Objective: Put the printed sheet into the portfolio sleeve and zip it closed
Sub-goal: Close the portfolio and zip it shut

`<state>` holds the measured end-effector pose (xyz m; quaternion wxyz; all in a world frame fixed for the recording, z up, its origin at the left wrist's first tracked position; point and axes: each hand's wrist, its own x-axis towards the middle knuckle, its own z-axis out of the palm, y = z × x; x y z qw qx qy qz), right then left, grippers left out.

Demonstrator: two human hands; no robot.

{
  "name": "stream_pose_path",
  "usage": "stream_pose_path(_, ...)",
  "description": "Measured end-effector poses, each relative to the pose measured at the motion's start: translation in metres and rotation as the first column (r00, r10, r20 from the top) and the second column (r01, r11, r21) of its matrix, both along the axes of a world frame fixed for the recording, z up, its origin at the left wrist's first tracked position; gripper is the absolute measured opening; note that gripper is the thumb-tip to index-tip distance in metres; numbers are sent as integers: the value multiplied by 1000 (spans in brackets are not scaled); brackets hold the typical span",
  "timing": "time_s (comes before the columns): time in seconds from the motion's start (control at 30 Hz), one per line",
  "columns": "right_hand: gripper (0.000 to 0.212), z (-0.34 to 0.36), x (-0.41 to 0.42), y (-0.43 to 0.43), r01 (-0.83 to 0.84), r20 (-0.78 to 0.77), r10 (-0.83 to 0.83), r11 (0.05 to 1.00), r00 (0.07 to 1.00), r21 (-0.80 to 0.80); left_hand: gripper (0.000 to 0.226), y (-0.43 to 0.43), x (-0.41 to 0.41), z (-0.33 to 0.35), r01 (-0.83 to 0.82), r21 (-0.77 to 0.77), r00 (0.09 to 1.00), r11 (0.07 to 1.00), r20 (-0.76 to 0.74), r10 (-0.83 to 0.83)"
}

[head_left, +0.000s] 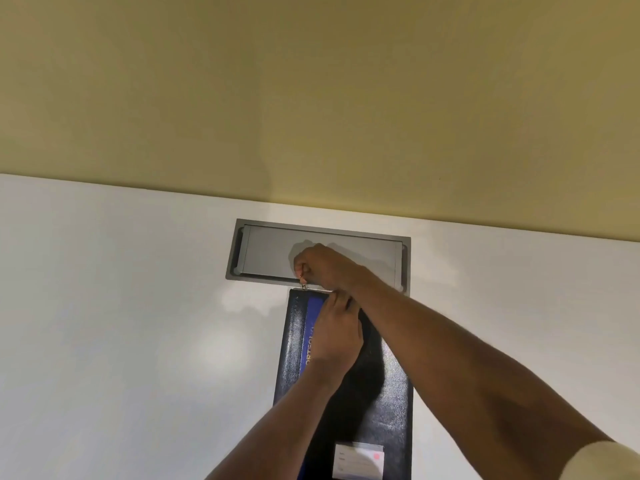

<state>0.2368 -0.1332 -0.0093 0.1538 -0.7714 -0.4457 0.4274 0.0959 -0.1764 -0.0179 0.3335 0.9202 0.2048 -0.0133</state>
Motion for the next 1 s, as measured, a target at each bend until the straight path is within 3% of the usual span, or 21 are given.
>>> stream_pose_path(0.13, 15, -11, -18, -5, 277, -10, -278, 960, 961, -35, 27, 0, 0, 10, -59, -136, 996, 989, -70, 49)
stream_pose_path(0.27, 19, -8, -33, -9, 404, 70, -399, 911, 914, -80, 29, 4, -11, 10, -113, -210, 988, 971, -126, 88)
stream_pose_path(0.4, 30, 11, -43, -30, 484, 158, -474, 875, 866, -29, 42, 11, -29, -7, 24, -33, 1000, 999, 1, -24)
stream_pose_path(0.53, 38, 28, -64, -75, 616, 288, -638, 769, 715, 174, 55, 23, -48, 0, 6, 145, 999, 989, -46, 0)
stream_pose_path(0.6, 44, 30, -80, -102, 640, 337, -672, 737, 659, 218, 58, 28, -61, 4, -23, 169, 997, 985, -68, 35)
stream_pose_path(0.73, 60, 31, -116, -150, 709, 408, -694, 690, 593, 143, 65, 34, -86, 7, -83, 138, 989, 987, -109, 99)
stream_pose_path(1.0, 69, 29, -180, -212, 789, 440, -708, 615, 552, 1, 70, 22, -144, 13, -223, 84, 939, 971, -249, 237)
